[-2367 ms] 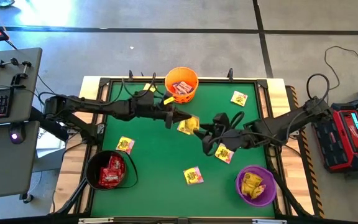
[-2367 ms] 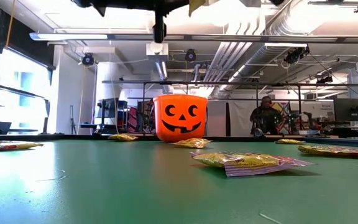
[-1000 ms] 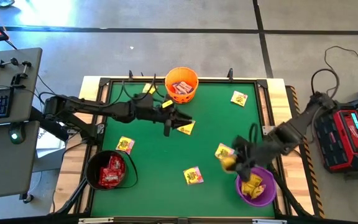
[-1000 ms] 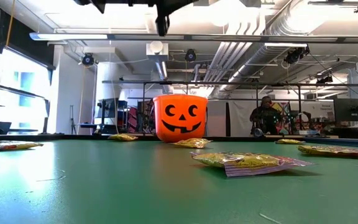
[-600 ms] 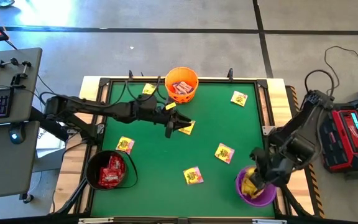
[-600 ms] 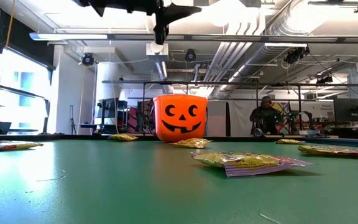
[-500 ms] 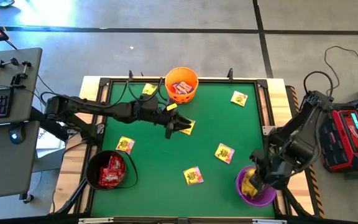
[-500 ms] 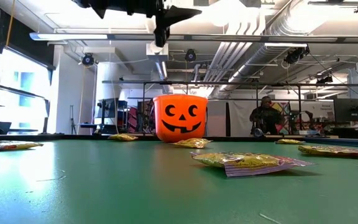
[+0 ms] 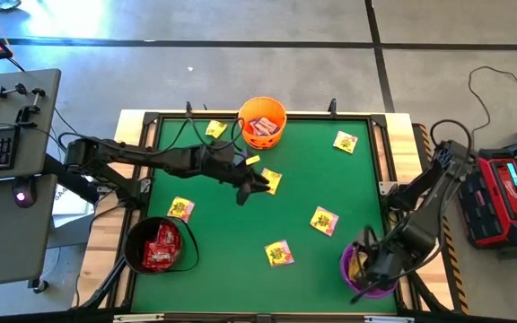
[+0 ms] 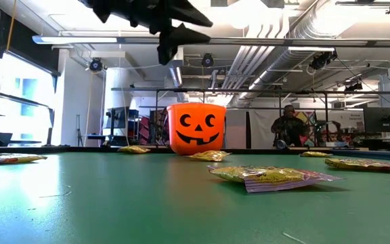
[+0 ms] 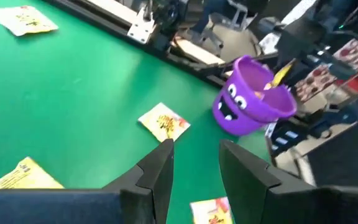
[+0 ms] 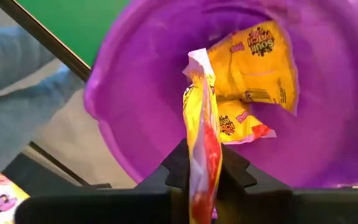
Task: Sort candy by brand, put in halloween buckets
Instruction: Put the yellow candy into the purple bucket
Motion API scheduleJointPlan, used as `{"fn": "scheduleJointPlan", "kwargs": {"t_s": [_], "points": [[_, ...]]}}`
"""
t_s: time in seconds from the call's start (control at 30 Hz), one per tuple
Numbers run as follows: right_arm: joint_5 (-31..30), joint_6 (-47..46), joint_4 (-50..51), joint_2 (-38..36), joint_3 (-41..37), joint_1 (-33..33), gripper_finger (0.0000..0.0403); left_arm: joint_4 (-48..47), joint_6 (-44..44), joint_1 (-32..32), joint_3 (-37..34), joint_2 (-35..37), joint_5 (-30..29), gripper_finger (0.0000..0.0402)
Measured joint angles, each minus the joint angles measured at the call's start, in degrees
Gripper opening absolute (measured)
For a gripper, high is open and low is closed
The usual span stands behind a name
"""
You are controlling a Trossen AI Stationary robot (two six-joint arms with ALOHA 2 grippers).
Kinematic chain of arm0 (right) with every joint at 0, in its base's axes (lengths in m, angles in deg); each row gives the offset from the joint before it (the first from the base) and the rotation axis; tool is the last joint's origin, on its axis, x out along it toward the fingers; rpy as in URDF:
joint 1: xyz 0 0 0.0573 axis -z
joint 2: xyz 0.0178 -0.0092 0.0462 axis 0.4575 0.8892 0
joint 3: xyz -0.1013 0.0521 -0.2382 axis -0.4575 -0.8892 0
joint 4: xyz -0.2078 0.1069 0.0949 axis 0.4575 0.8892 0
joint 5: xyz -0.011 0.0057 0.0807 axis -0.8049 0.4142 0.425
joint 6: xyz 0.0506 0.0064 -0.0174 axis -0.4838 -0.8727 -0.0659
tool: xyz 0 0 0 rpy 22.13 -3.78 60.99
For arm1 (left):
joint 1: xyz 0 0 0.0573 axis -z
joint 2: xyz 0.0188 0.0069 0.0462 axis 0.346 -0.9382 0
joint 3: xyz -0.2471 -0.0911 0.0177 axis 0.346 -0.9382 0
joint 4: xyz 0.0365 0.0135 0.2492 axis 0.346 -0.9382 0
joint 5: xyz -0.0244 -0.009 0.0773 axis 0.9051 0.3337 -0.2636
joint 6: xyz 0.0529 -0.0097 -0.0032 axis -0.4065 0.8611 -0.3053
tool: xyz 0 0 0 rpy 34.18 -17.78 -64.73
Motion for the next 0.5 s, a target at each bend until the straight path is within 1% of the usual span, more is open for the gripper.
{"fn": "scheduleJointPlan", "kwargs": {"t_s": [0.13, 0.3, 0.4, 0.5], "points": [[1.87, -0.06, -0.37, 1.99, -0.02, 0.0, 0.0034, -2.48, -1.79, 0.0, 0.0, 0.0, -0.86, 0.0117], [2.83, -0.06, -0.55, 4.45, -0.02, 0.11, 0.0039, -6.56, -3.87, 0.0, 0.0, 0.0, -2.82, 0.0117], [3.01, -0.06, -0.58, 5.25, -0.02, 0.54, 0.0059, -8.06, -5.02, 0.0, 0.0, -0.48, -4.11, 0.0117], [2.72, -0.06, -0.55, 5.28, -0.02, 1.55, 0.0092, -8.34, -5.29, 0.0, 0.0, -1.71, -5.54, 0.0117]]}}
